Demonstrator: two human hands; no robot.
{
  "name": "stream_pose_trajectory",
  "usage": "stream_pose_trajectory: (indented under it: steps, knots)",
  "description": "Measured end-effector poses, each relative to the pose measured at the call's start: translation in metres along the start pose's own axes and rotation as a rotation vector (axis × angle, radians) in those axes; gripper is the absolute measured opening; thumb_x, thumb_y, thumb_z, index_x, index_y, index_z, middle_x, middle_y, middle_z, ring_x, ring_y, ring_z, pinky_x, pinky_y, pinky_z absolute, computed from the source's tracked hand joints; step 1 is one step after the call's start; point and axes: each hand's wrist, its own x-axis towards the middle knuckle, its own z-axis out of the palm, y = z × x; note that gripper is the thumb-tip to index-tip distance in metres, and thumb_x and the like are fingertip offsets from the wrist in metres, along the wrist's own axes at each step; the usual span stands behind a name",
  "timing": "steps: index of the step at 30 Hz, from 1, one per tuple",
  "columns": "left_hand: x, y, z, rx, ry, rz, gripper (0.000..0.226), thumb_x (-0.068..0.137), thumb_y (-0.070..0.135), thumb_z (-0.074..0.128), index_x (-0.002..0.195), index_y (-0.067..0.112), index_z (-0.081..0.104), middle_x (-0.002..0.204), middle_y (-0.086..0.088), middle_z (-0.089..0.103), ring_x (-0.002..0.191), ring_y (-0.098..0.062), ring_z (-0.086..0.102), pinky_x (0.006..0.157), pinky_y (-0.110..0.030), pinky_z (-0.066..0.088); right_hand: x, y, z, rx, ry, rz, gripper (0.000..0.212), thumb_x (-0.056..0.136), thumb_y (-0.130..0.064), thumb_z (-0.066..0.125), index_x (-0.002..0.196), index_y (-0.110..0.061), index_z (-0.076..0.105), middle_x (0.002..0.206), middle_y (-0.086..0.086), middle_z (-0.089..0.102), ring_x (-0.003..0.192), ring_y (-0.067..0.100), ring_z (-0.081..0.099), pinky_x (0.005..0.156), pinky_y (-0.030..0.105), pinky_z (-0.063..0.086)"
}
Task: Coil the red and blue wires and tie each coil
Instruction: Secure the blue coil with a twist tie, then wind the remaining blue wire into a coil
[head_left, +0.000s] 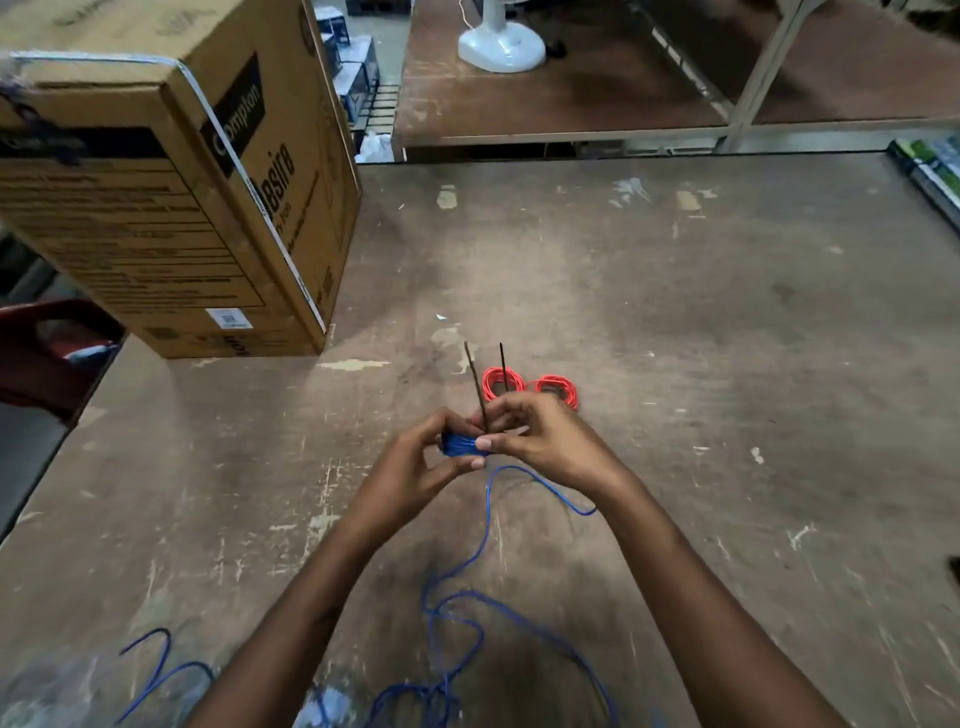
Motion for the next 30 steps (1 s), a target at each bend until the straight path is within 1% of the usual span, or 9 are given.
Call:
stream_pose_trajectory:
  steps: [3,7,11,13,15,21,25,27,30]
  knots:
    - [0.032,-0.032,-0.009,0.206,0.044,0.126,0.026,0.081,0.018,0.091,0.099,0.015,0.073,0.103,0.002,0.066,0.096,-0.014,0.066,0.086,-0.031,0.054,0.038,0.01,0.017,-0.157,0.162,-0.018,0.022,0.076,-0.014,0.092,0.083,-0.026,0.076,0.08,-0.011,0.077,0.076,-0.003,0.071,0.072,0.019,0.051]
    - [0.067,-0.076,-0.007,0.446,0.059,0.183,0.019,0.087,0.013,0.078,0.104,0.01,0.071,0.103,-0.005,0.066,0.093,-0.021,0.061,0.079,-0.026,0.044,0.081,0.039,0.049,-0.355,0.334,-0.073,0.02,0.078,0.0,0.08,0.081,-0.015,0.069,0.079,-0.002,0.068,0.073,0.013,0.06,0.065,0.02,0.034]
    - [0.08,-0.12,0.003,0.467,0.047,0.124,0.031,0.091,0.006,0.069,0.117,0.023,0.07,0.111,0.009,0.064,0.101,-0.013,0.059,0.088,-0.032,0.048,0.105,0.072,0.07,-0.467,0.262,-0.121,0.021,0.079,0.007,0.061,0.09,-0.009,0.068,0.093,0.013,0.07,0.087,0.03,0.066,0.075,0.04,0.053]
    - [0.081,-0.135,0.008,0.495,0.06,0.126,0.027,0.09,0.004,0.069,0.114,0.016,0.07,0.11,-0.003,0.067,0.1,-0.026,0.061,0.089,-0.043,0.052,0.111,0.085,0.077,-0.522,0.283,-0.1,0.016,0.089,0.001,0.062,0.101,-0.006,0.071,0.101,0.016,0.071,0.099,0.036,0.068,0.086,0.048,0.056]
    - [0.083,-0.139,0.011,0.483,0.079,0.095,0.024,0.09,0.001,0.07,0.112,0.01,0.07,0.109,-0.008,0.065,0.1,-0.03,0.061,0.089,-0.046,0.052,0.115,0.087,0.079,-0.52,0.307,-0.079,0.018,0.093,-0.002,0.062,0.108,-0.006,0.071,0.107,0.016,0.071,0.104,0.036,0.067,0.091,0.048,0.055]
    - [0.055,-0.121,0.015,0.255,0.221,-0.026,0.028,0.097,0.005,0.066,0.122,0.015,0.064,0.121,0.005,0.055,0.11,-0.016,0.064,0.097,-0.029,0.054,0.078,0.068,0.069,-0.474,0.425,-0.113,0.031,0.095,-0.003,0.066,0.125,-0.01,0.069,0.118,0.01,0.07,0.112,0.031,0.067,0.098,0.041,0.053]
    - [0.009,-0.095,0.024,0.168,0.276,-0.136,0.014,0.1,0.017,0.07,0.113,0.02,0.068,0.107,0.007,0.068,0.092,-0.004,0.069,0.083,-0.03,0.06,0.011,0.057,0.064,-0.475,0.593,-0.18,0.02,0.1,-0.009,0.065,0.119,-0.014,0.071,0.114,0.002,0.071,0.107,0.023,0.065,0.097,0.036,0.051]
    - [-0.02,-0.076,0.026,0.137,0.232,-0.208,0.007,0.1,0.027,0.073,0.106,0.023,0.074,0.095,0.012,0.074,0.084,-0.001,0.07,0.079,-0.023,0.057,-0.024,0.052,0.067,-0.509,0.657,-0.151,0.017,0.1,-0.011,0.067,0.116,-0.016,0.072,0.109,-0.001,0.072,0.1,0.021,0.064,0.093,0.036,0.049]
    - [-0.057,-0.051,0.036,0.08,0.018,-0.33,0.024,0.097,0.046,0.074,0.108,0.025,0.077,0.091,0.012,0.078,0.082,0.0,0.072,0.079,-0.023,0.057,-0.061,0.054,0.074,-0.519,0.684,0.09,0.01,0.104,-0.026,0.063,0.108,-0.021,0.07,0.098,0.002,0.076,0.093,0.029,0.069,0.082,0.041,0.051]
